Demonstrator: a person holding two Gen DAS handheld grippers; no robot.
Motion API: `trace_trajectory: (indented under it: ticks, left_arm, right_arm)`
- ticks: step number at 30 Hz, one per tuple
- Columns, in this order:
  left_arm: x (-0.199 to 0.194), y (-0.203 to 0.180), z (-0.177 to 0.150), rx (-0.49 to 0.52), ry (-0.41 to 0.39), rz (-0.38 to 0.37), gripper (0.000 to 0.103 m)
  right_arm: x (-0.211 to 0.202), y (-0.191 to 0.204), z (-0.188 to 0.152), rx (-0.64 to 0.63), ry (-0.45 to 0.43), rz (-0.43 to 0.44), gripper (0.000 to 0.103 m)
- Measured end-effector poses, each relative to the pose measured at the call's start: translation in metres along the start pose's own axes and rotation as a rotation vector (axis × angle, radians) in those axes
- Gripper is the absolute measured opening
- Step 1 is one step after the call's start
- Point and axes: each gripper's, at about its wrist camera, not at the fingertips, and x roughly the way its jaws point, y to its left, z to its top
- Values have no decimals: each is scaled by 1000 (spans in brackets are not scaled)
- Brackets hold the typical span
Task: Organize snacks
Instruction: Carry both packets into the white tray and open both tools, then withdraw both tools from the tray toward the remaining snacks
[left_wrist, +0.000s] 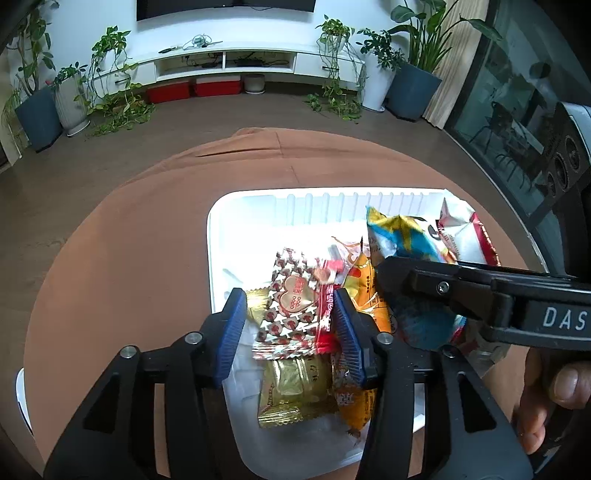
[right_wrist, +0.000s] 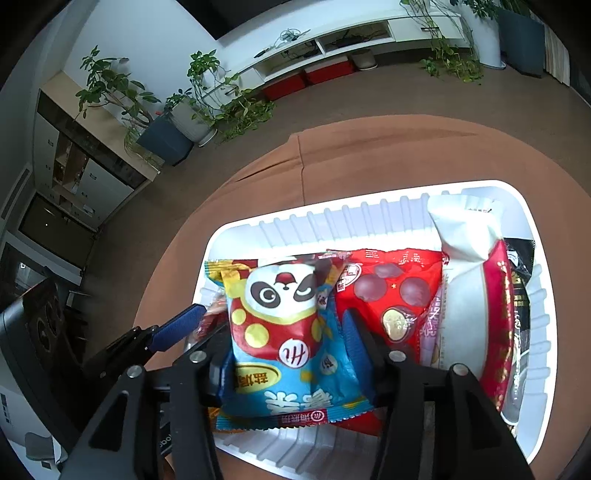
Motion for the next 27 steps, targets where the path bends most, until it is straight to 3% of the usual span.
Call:
trace_trajectory:
  ticks: [8, 15, 20, 27]
  left_arm:
    - [-20, -2, -8, 4, -31, -18, 64]
    - [-63, -12, -39, -1, -79, -30, 100]
    - [-100, -28, -72, 50, -121, -7, 103]
    - [-138, -42, -135, 34, -122, -40, 103]
  right_arm:
    - [-16, 3, -2, -8, -22, 6, 68]
    - [-56, 3, -12, 33, -82, 64, 86]
    - [-99, 2, -33, 11, -153, 92, 92]
    - [-162, -18, -95, 24, -240, 99, 97]
